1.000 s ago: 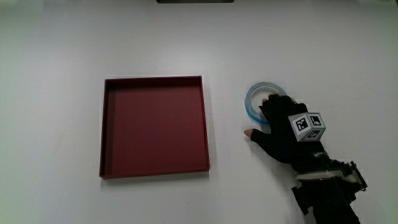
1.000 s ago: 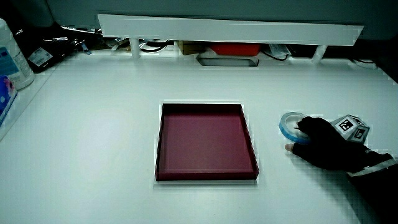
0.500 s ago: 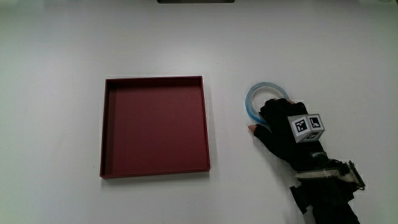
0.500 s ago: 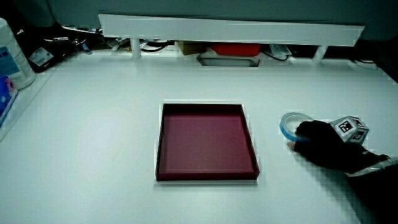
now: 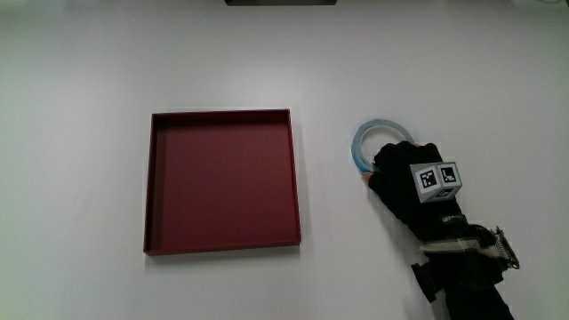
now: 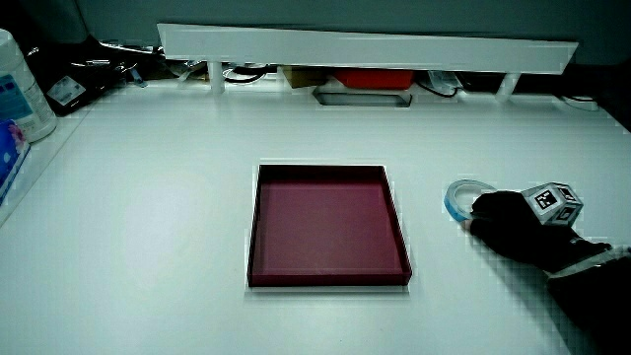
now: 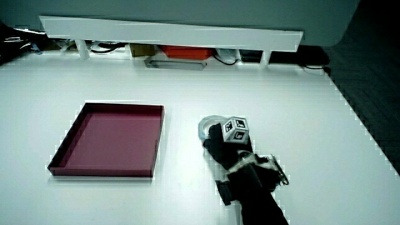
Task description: Pick blue tape
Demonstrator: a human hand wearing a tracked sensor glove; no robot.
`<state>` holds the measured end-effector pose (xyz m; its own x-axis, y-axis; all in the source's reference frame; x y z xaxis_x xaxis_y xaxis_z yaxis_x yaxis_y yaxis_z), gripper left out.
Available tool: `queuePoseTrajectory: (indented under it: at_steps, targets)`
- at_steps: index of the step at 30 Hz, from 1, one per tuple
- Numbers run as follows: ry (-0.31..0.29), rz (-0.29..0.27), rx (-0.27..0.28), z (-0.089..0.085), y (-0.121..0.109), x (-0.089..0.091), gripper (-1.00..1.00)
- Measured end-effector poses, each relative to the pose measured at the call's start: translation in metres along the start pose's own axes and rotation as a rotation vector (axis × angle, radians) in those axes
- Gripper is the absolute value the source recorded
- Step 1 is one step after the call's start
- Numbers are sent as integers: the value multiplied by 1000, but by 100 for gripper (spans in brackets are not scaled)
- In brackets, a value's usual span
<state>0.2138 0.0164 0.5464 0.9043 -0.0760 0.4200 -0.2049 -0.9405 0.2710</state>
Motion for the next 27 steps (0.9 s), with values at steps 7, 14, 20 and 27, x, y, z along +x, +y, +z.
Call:
queuePoseTrajectory:
  at_steps: [7,14,20,27]
  targets:
    - [18,16,34,24,-4,-15,100]
    - [20,83,83,49,-9,-38,100]
    - [20,177,115,71,-13,-70,100]
    - [25,281,136,86,-14,-110,100]
